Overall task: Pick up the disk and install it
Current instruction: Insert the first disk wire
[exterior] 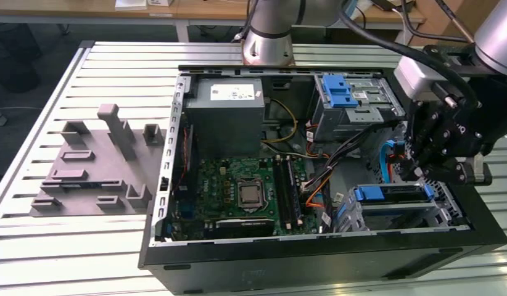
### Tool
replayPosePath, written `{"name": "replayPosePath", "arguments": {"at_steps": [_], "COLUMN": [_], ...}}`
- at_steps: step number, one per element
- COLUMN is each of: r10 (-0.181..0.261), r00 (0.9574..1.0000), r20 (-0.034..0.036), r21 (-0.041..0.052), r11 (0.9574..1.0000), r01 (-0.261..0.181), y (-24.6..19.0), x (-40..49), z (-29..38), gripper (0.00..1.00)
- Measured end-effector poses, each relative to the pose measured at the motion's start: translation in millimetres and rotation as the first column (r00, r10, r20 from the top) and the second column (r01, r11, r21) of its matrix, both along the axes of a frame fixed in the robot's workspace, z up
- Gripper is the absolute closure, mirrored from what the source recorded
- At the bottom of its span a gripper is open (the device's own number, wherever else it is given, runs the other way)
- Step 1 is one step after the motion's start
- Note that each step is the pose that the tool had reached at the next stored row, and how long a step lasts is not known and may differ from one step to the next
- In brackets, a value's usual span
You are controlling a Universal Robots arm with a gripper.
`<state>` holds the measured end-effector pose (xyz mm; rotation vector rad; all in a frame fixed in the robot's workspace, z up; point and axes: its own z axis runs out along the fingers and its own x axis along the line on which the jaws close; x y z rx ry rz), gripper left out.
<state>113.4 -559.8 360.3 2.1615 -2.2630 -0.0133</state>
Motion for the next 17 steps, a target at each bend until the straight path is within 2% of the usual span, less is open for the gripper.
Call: {"name": "replayPosePath", "arguments": {"at_steps": [5,10,13,17], "r10": [0.0,-0.001,-0.01,-0.027], "r00": [1.0,1.0,0.9999,0.9992], "r20": [0.0,0.0021,0.0111,0.0292], "r21": [0.0001,0.0001,0.0001,0.0005], "r11": [1.0,1.0,1.0,0.9996], "r01": [0.0,0.001,0.01,0.027], "y": [10.4,16.9,19.6,22.0], "x": [6.7,11.2,11.3,11.3], "z": [0.0,0.0,0.0,0.0], "gripper": [0.89,0.89,0.89,0.89]}}
